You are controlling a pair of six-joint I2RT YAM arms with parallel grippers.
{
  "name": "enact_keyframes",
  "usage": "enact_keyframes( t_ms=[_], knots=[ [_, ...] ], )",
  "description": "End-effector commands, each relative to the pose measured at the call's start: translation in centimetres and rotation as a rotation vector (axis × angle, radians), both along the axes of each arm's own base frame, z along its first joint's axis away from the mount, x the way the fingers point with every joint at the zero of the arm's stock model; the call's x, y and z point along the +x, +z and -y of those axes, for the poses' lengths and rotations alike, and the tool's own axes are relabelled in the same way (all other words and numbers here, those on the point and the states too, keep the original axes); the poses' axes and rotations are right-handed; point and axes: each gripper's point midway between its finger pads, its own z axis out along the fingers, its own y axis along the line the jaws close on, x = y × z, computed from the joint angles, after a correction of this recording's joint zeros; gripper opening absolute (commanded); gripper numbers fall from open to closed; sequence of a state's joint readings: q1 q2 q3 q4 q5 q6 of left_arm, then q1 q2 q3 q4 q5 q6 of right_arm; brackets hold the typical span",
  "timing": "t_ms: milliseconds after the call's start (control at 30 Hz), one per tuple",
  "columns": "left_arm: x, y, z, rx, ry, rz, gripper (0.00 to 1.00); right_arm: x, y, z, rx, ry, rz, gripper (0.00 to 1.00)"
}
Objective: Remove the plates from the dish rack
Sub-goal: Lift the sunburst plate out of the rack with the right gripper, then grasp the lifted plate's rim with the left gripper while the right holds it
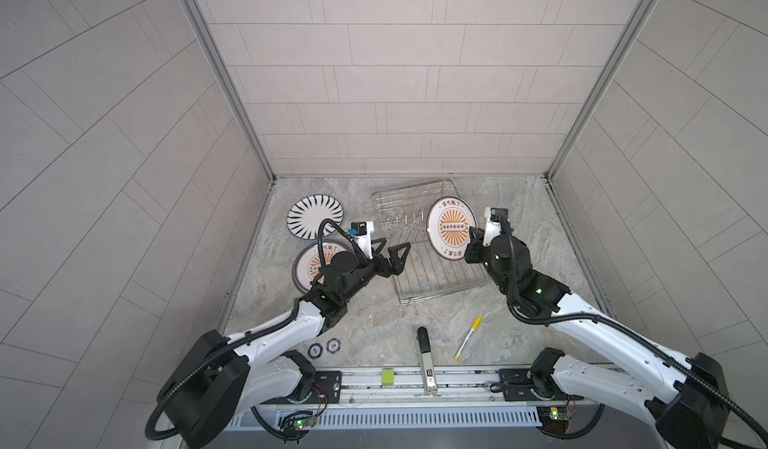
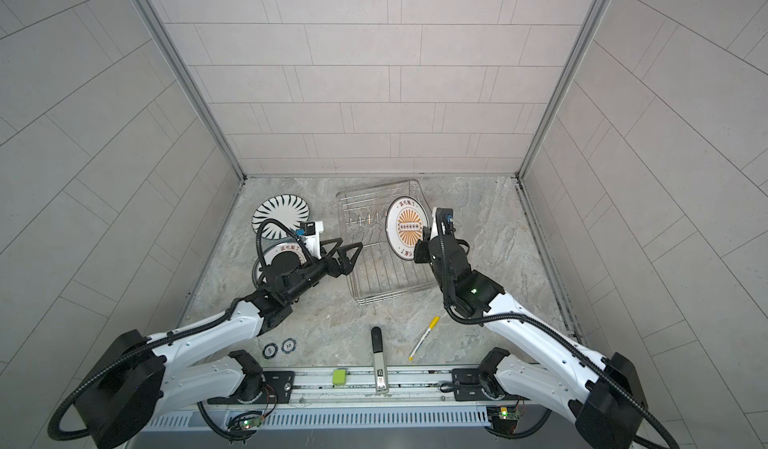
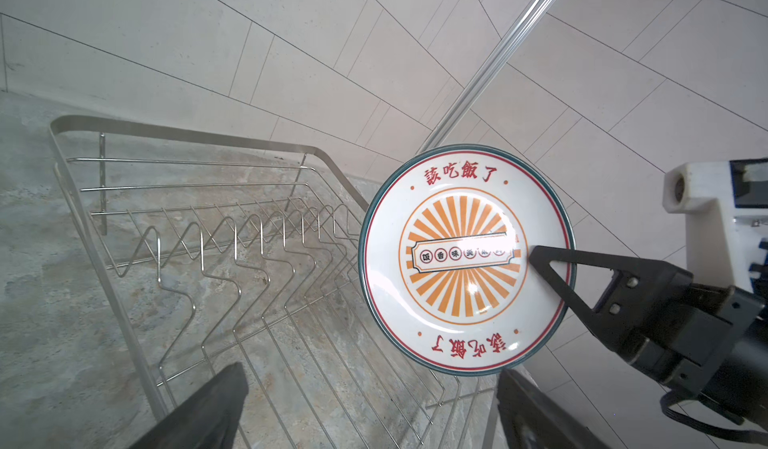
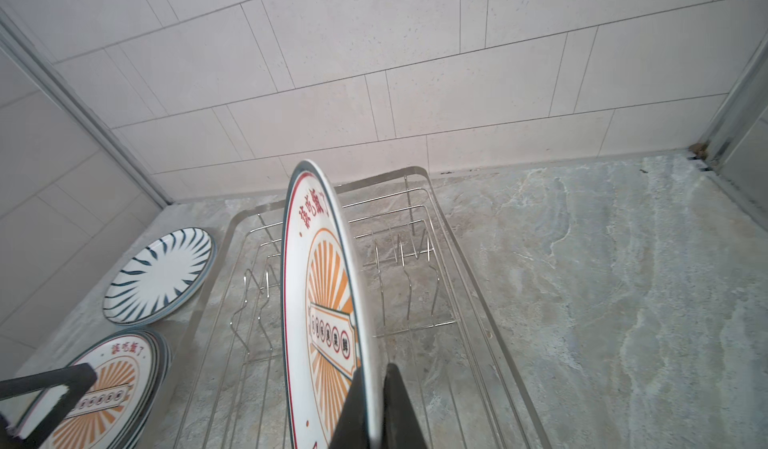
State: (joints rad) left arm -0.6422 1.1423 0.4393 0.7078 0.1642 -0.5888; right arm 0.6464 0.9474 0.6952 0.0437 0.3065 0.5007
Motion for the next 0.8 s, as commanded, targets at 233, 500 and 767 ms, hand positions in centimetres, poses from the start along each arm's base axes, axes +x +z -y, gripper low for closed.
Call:
enact_keyframes(
  t_ms=[233,500,767],
  knots=[
    [-1.3,2.6,1.7,-0.135,-0.113,0.056,1.0,-2.8,2.7,-1.8,0.418,0.285,0.078,0.0],
    [-2.5,2.6,2.7,-0.175,-0.21,0.049,0.99,-3.2,3.1,-4.0,0.472,0.412,0.082,0.0],
    [-3.0,2.4,2.0,-0.183,-0.195,0.024,0.72,-2.6,2.8,-4.8,0.482,0.438,0.079,0.0]
  ],
)
